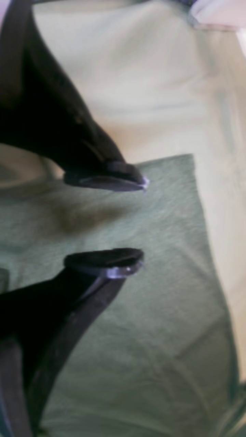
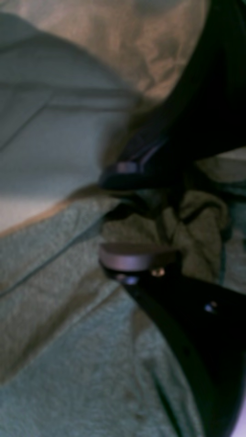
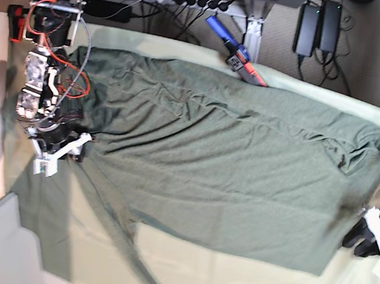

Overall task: Fold the T-shirt properly
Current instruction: 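Move the left gripper to the other hem corner and grasp it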

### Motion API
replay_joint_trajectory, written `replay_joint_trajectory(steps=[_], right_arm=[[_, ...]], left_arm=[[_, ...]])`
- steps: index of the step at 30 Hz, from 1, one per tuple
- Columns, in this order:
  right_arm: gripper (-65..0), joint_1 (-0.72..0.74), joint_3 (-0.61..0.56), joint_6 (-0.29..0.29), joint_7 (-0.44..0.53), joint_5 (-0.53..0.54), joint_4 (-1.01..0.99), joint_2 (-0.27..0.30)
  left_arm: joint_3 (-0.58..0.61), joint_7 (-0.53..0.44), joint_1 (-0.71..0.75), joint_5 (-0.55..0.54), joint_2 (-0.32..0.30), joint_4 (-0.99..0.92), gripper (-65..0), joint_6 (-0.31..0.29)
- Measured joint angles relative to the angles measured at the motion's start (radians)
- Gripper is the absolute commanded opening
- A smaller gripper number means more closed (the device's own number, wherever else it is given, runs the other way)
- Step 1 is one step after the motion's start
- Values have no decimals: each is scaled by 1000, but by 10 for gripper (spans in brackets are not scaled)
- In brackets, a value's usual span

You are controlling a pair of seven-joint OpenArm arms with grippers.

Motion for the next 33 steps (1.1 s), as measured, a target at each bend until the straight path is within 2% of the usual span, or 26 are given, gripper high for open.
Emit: replay_joint_trajectory(steps=[5,10,11,14,16,19,24,33], right_arm=[[-391,-1,0,0,-6,0,0,0],[-391,-1,0,0,-10,1,0,0],[-391,0,0,0,-13,0,0,0],[-391,-1,0,0,-28,0,0,0],[-391,0,0,0,-32,-1,0,0],[-391,-1,0,0,-32,0,0,0],[-391,2,0,0,-36,-1,0,0],[-391,2,0,0,-36,26,0,0]], left_arm=[[85,-46,-239,52,45,-397,-343,9],[142,-143,-383,134,119,-668,-343,10],[148,-158,-401,157,132,-710,-343,21],[154,-213,-433,229,156,-805,-343,122],[154,-251,-437,253,154,-832,-343,158],[154,-256,-438,286,146,-834,-343,221],[154,-244,-437,288,139,-834,-343,220],[152,-211,-437,277,180,-819,-343,167]])
